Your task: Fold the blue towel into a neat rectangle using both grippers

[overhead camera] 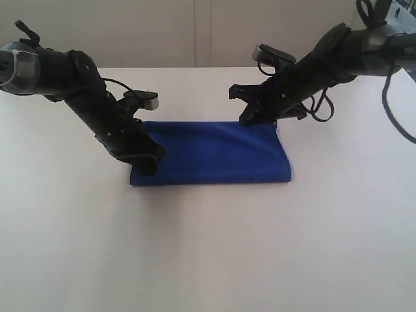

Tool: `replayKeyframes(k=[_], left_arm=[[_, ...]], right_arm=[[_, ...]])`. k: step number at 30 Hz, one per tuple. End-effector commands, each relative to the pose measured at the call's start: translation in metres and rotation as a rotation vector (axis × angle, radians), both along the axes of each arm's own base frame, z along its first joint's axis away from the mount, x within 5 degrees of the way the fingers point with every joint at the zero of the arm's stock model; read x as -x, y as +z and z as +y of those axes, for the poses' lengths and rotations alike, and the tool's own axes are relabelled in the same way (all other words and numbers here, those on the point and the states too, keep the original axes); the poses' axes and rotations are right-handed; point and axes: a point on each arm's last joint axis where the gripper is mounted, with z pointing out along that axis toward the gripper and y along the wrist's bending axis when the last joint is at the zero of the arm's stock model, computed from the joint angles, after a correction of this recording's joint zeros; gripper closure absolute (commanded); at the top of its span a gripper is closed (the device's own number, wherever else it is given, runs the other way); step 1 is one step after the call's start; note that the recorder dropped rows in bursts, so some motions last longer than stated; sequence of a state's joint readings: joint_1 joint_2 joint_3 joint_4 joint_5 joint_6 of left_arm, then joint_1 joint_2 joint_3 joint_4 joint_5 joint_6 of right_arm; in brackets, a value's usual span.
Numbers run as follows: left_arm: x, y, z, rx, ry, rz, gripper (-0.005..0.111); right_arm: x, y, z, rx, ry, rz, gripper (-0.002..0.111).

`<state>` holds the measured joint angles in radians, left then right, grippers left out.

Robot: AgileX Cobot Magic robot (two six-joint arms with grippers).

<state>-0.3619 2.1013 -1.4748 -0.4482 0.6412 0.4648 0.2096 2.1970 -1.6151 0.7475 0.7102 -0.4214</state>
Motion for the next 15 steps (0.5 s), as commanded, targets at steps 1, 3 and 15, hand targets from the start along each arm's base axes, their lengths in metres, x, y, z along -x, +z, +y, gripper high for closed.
replayKeyframes(k=[1,3,15], left_arm=[[0.004,-0.005,0.003,-0.03,-0.026,0.03,0.107],[0.004,-0.005,0.003,-0.031,-0.027,0.032,0.107],[0.004,-0.005,0.003,-0.031,-0.027,0.032,0.107]], right_arm=[[-0.017,-0.016,0.001,0.023,0.004,-0.033,0.108],[-0.021,-0.024,-0.003,0.049,0.01,-0.032,0.108],[-0.027,-0.041,-0.03,0.203,-0.003,-0.026,0.108]])
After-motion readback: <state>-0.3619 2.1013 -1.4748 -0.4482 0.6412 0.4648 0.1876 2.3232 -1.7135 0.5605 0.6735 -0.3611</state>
